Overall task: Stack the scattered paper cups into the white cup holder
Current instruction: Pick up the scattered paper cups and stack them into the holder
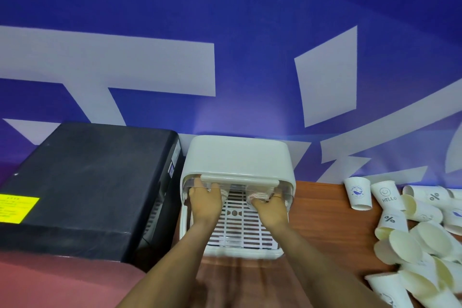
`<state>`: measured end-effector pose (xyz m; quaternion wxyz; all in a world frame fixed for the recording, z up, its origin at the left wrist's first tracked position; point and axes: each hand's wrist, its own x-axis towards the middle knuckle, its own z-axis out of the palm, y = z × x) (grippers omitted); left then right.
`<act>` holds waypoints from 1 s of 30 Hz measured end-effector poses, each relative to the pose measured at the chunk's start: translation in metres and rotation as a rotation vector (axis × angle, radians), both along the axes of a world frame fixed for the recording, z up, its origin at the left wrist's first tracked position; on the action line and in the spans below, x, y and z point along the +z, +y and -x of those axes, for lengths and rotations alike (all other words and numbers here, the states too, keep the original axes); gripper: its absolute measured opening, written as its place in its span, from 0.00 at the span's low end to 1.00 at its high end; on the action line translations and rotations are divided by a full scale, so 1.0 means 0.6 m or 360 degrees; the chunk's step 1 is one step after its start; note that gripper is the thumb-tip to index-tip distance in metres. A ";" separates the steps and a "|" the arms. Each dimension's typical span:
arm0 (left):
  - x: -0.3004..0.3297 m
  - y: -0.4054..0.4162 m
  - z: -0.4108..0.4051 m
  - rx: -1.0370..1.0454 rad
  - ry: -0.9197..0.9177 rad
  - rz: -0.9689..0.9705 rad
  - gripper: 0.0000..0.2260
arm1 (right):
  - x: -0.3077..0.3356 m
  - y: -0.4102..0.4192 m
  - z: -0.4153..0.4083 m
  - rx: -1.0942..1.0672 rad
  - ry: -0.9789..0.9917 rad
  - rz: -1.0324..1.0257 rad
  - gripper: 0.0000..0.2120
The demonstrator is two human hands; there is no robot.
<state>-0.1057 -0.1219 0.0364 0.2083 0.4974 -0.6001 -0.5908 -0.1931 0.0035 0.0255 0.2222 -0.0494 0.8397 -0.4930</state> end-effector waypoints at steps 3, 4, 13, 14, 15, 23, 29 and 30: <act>-0.005 0.008 -0.006 0.0004 -0.0019 -0.0036 0.15 | 0.019 0.015 -0.021 0.0080 -0.0120 -0.0034 0.27; -0.004 0.011 -0.009 -0.0001 -0.0018 -0.0057 0.18 | 0.023 0.021 -0.027 0.0099 -0.0143 -0.0045 0.28; 0.001 0.030 -0.031 0.0056 0.0180 -0.0432 0.21 | 0.035 0.064 -0.066 0.0193 -0.0294 -0.0078 0.32; -0.004 0.031 -0.031 0.0045 0.0183 -0.0416 0.21 | 0.037 0.069 -0.068 0.0202 -0.0312 -0.0069 0.31; -0.005 0.033 -0.032 0.0032 0.0195 -0.0407 0.21 | 0.040 0.073 -0.071 0.0217 -0.0326 -0.0060 0.30; 0.016 0.025 -0.027 0.0011 0.0128 -0.0391 0.25 | 0.064 0.097 -0.080 0.0285 -0.0332 -0.0002 0.23; 0.062 0.068 -0.063 -0.0138 -0.0080 -0.0307 0.38 | 0.097 0.113 -0.086 0.0318 -0.0300 0.0053 0.23; 0.072 0.080 -0.071 -0.0158 -0.0097 -0.0304 0.36 | 0.100 0.115 -0.087 0.0320 -0.0280 0.0066 0.22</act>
